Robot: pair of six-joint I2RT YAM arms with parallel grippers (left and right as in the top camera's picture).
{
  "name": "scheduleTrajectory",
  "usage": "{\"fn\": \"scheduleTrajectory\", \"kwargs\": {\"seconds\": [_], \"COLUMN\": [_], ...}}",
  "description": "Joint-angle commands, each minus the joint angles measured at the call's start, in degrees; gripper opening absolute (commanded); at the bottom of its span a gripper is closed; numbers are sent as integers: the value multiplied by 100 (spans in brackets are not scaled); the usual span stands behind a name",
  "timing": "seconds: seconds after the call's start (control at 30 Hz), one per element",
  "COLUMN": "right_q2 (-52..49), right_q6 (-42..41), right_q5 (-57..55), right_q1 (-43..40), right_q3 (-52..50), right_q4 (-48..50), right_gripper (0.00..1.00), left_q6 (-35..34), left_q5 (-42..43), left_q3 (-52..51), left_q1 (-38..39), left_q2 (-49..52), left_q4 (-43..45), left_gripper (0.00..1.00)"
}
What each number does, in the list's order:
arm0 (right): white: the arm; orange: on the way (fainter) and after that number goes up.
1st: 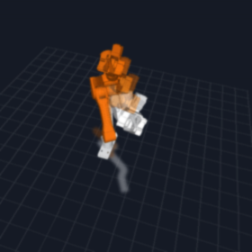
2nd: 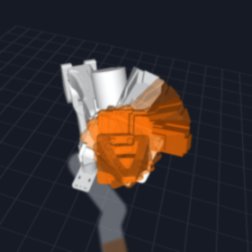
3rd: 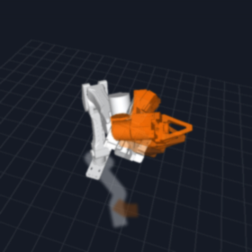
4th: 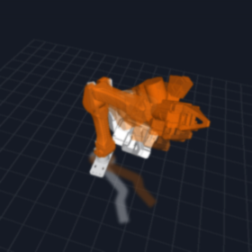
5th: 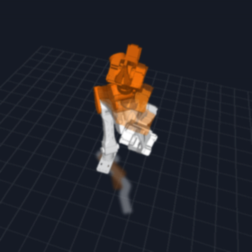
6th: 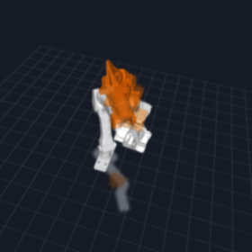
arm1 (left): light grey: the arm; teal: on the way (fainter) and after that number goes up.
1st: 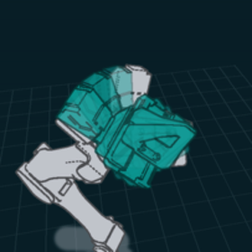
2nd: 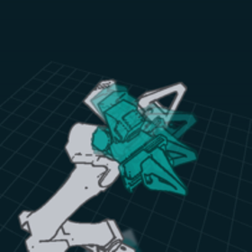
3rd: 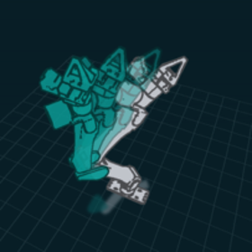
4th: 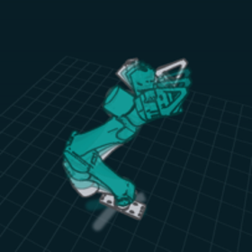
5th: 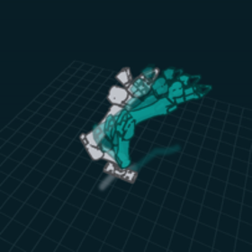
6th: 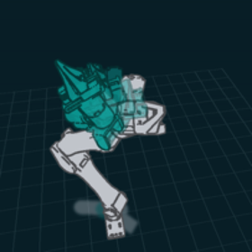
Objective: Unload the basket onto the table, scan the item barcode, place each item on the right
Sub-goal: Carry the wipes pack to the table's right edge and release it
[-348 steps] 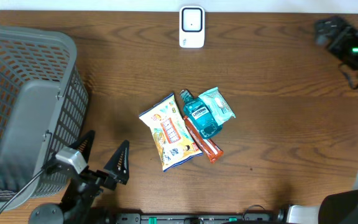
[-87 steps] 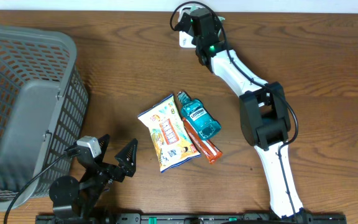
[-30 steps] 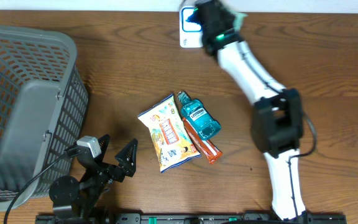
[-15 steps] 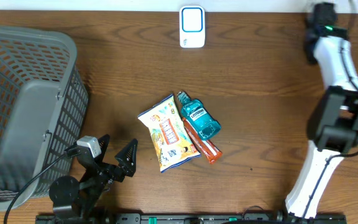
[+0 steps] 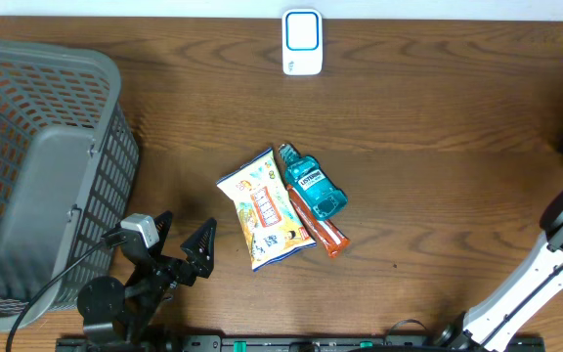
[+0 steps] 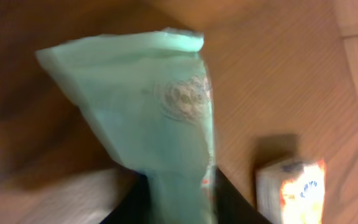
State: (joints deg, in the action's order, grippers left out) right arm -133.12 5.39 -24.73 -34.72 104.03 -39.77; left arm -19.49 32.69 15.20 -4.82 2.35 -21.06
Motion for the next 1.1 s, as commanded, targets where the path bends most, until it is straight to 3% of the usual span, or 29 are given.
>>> {"fn": "scheduleTrajectory", "kwargs": {"seconds": [0.0, 0.03, 0.33, 0.7, 0.87, 1.07], "right_q2": [114, 214, 1410, 3075, 3053, 2802], "right_q6": [-804, -857, -1196, -1950, -1172, -369], "right_q5": [52, 302, 1928, 5836, 5611, 4002], "right_q1": [-111, -105, 308, 1558, 2767, 4503], "right_q3": [33, 42, 212, 214, 203, 186], "right_q4": [-35, -33, 15, -236, -789, -1961], "right_gripper": [59, 99, 99, 99, 99, 99], "left_q6": [11, 11, 11, 11, 11, 11], "left_q5": [33, 33, 33, 33, 33, 33], "left_q3": [-11, -11, -11, -11, -11, -11], "left_q1": [-20, -20, -20, -20, -20, -20], "left_q2": [-24, -24, -24, -24, -24, -24], "left_q4": [7, 9, 7, 7, 7, 7], "left_gripper": [98, 98, 98, 98, 98, 98]}}
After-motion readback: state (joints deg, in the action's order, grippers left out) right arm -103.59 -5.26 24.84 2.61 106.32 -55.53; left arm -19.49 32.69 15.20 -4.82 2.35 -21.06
